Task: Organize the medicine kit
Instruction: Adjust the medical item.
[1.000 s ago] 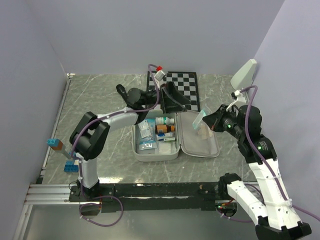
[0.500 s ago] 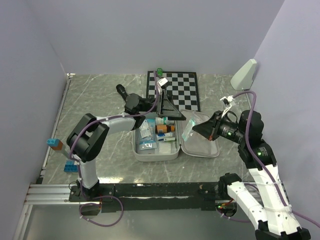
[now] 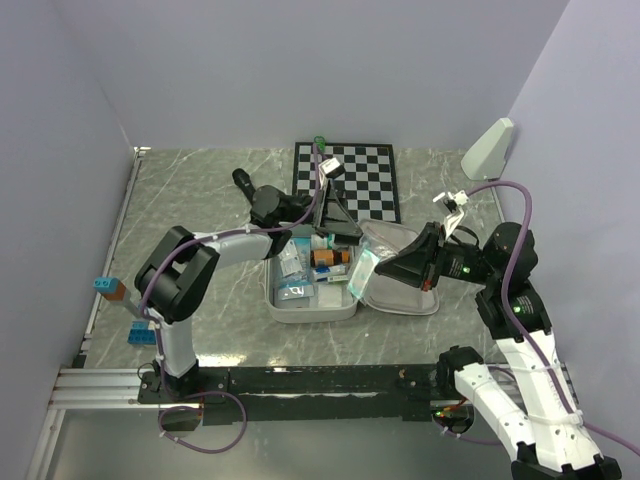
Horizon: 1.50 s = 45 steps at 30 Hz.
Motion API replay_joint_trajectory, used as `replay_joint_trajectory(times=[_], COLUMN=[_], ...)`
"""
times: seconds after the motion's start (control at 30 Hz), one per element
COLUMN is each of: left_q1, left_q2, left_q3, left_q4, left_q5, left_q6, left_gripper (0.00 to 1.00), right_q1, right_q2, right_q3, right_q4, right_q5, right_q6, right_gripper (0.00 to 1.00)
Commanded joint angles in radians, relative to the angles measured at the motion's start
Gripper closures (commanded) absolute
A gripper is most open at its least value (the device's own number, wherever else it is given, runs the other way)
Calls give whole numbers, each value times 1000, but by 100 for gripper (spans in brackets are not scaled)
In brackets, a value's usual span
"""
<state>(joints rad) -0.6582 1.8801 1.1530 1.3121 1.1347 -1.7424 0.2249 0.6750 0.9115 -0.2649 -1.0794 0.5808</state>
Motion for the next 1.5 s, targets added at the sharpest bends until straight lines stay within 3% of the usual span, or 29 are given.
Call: replay_joint_trajectory(times=[0.0,0.2,0.37,0.57,0.8,1.17,1.3,1.47], left_q1=[-17,-27,-40,-46,-46,-6,-6,-7], left_q2=[-111,-168,-179,-185,-205,-317,-328,-319], left_q3=[2,10,17,2,-9,-41,-56,-58], left_q4=[552,552,553,552,552,550,550,550], left_q5=[42,56,80,115,131,135,128,116], left_q6=[52,66,64,58,63,60,63,55], left_gripper=[4,1,9,29,58,81,99,99], right_q1=[4,4,5,5,4,4,4,5], right_q2=[-9,6,1,3,5,8,9,6], right_q3=[-33,-20,-23,-10,-10,-6,-6,-10], right_q4=[160,167,144,104,86,61,73,75], right_q5=[-94,-99,-76,-47,-37,-10,-17,-19], right_q6=[83,83,65,39,25,2,10,13], right_gripper=[100,100,100,100,100,100,100,100])
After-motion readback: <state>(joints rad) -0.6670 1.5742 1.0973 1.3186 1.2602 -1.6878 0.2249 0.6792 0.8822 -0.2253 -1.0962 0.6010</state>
